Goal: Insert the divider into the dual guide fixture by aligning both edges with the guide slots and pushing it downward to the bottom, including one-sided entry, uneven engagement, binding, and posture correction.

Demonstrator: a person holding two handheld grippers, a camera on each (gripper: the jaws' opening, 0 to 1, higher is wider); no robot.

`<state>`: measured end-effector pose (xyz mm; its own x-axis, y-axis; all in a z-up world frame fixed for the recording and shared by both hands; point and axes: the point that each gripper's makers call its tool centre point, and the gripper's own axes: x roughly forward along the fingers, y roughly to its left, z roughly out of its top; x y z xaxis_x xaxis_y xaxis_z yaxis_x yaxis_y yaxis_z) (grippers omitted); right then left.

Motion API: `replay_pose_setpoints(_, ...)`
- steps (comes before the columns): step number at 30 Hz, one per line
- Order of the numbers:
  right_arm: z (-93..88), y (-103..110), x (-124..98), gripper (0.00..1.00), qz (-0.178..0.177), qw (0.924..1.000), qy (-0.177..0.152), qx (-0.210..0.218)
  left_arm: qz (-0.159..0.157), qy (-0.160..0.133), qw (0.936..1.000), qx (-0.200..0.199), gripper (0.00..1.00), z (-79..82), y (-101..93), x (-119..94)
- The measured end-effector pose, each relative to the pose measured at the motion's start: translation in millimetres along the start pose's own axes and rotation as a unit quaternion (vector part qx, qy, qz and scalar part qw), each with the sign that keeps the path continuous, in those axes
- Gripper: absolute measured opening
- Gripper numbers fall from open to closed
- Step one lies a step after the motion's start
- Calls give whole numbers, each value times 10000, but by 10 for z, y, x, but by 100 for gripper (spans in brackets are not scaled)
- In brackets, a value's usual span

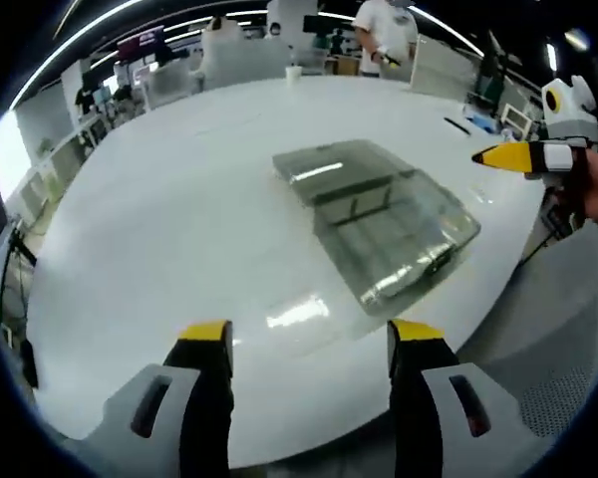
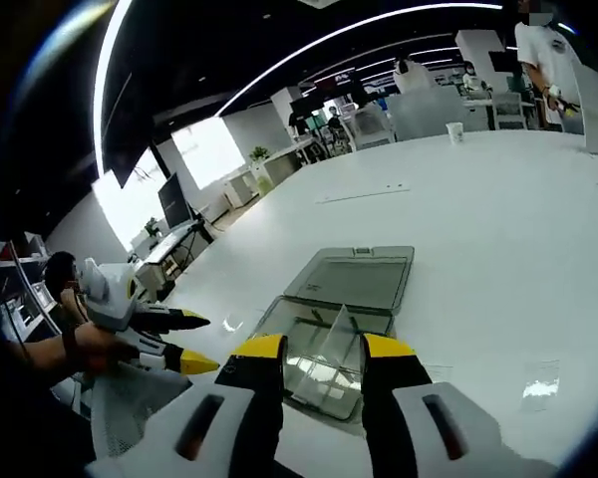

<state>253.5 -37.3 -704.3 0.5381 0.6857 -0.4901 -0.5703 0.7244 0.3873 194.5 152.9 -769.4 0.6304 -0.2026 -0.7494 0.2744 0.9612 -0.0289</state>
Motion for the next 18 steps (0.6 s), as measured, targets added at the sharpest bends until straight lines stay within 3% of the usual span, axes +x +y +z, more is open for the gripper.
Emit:
replay_pose_setpoints(3, -22, 1, -22, 25, 18, 10000, 15, 20, 116, 92, 9998, 104, 55, -44, 40, 43)
replay_pose_setpoints(10, -44, -46, -79, 25, -5, 10000, 19, 54, 59, 251, 9997, 49, 54, -97, 57, 121)
replay_pose_setpoints(18, -71, -54, -105, 25, -3, 9999, 65, 92, 88, 317, 9994, 105, 49, -70, 65, 238)
